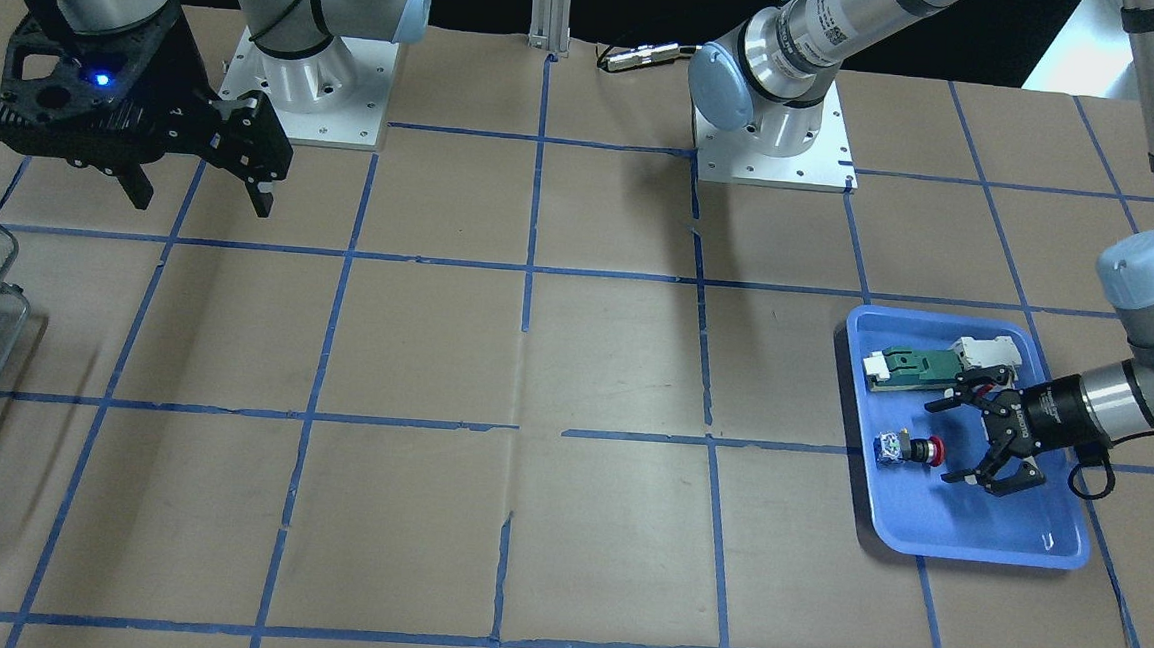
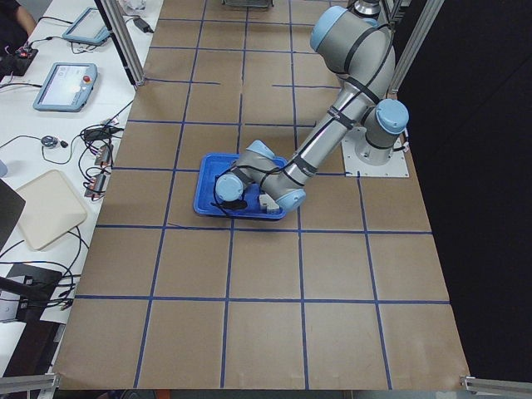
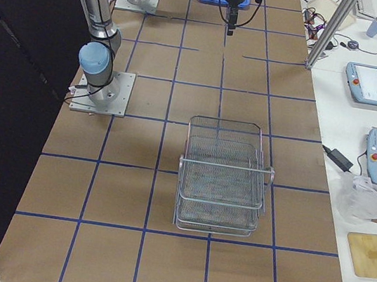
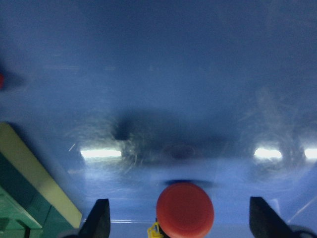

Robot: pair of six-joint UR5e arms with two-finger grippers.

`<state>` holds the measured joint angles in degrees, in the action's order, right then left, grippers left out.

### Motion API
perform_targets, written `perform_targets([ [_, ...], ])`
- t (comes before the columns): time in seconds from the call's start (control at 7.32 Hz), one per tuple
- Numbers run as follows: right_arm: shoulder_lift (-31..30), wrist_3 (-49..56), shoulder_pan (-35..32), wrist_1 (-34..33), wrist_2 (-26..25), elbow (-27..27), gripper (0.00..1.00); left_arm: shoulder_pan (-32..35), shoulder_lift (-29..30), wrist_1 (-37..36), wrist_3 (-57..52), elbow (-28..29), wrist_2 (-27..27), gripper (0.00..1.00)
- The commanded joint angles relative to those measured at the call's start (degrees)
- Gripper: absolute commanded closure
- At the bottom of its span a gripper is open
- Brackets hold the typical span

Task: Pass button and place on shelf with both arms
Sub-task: 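Close the left gripper on the red button's base and lift it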

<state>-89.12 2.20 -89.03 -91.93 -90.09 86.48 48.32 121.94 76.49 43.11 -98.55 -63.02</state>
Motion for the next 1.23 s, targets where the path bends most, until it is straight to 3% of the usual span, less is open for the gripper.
perform_targets([
  [0.0,0.0,0.0,0.0,0.0,0.0,0.0,0.0,0.0,0.0,0.0,-0.4,-0.1,-0.1,0.0],
  [0.41,0.0,0.0,0.0,0.0,0.0,0.0,0.0,0.0,0.0,0.0,-0.7,-0.1,0.8,0.1],
  [0.68,0.1,0.1,0.0,0.0,0.0,0.0,0.0,0.0,0.0,0.1,-1.0,-0.2,2.4,0.1],
  [0.82,0.0,0.0,0.0,0.0,0.0,0.0,0.0,0.0,0.0,0.1,-0.9,-0.2,2.4,0.25],
  [1.09,0.0,0.0,0.0,0.0,0.0,0.0,0.0,0.0,0.0,0.1,-1.0,-0.2,2.4,0.82],
])
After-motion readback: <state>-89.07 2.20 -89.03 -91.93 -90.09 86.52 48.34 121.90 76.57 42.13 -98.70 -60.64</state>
